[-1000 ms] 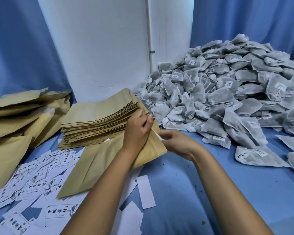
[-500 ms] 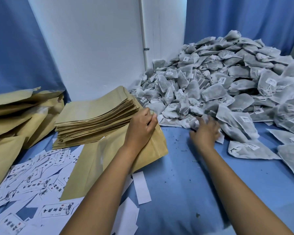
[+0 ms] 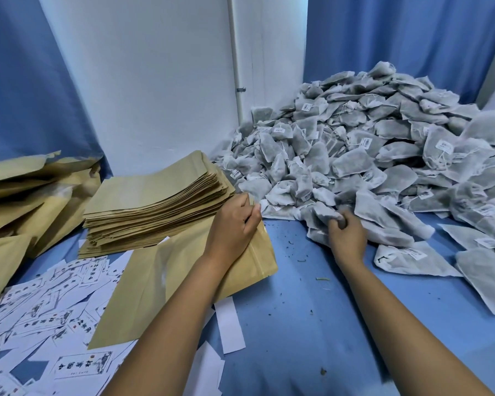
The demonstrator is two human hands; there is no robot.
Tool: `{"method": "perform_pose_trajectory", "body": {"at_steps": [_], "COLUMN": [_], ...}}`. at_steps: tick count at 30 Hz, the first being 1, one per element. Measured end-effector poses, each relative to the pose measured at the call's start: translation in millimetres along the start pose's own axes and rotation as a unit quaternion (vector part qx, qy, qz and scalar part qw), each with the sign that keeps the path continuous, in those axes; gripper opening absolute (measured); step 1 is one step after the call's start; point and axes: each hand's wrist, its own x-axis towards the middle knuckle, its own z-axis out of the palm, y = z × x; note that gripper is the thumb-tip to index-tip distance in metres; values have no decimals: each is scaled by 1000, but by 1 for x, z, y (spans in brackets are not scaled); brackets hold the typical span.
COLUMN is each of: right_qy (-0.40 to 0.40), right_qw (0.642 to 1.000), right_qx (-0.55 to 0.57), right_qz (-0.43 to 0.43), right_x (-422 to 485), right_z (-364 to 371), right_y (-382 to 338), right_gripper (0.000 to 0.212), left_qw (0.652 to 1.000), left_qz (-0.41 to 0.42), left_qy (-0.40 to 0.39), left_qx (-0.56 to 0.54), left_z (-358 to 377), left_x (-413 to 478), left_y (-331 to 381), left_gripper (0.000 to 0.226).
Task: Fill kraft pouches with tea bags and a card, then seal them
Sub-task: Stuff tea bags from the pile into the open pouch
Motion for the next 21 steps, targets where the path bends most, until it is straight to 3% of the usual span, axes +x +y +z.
{"method": "perform_pose_trajectory", "body": {"at_steps": [2, 4, 6, 8, 10, 14, 17, 21], "right_qy": [34, 30, -64, -169, -190, -129, -122, -114], "right_qw": [997, 999, 985, 947, 924, 913, 941, 992], "right_qx": [72, -29, -158, -271, -328, -380, -314, -46], "right_qz": [10, -22, -21, -29, -50, -75, -34, 13], "right_x": [0, 2, 0, -2, 0, 11, 17, 10], "right_z": [0, 4, 8, 15, 18, 13, 11, 11], "right_y": [-1, 0, 0, 2, 4, -3, -19, -44], "right_gripper": [10, 27, 60, 86, 79, 50, 45, 36], "left_qw": [1000, 1000, 1000, 1000, 1000, 1000, 1000, 1000], "left_qz": [4, 1, -5, -2, 0, -10, -11, -14], "left_qy": [2, 0, -2, -1, -5, -11, -7, -1], "left_qx": [1, 3, 5, 4, 5, 12, 11, 6], "left_z": [0, -1, 0, -1, -2, -7, -10, -9], "left_x": [-1, -1, -1, -1, -2, -2, -3, -2], "left_y": [1, 2, 2, 2, 2, 1, -1, -1], "left_gripper": [46, 45, 42, 39, 41, 45, 43, 40]}}
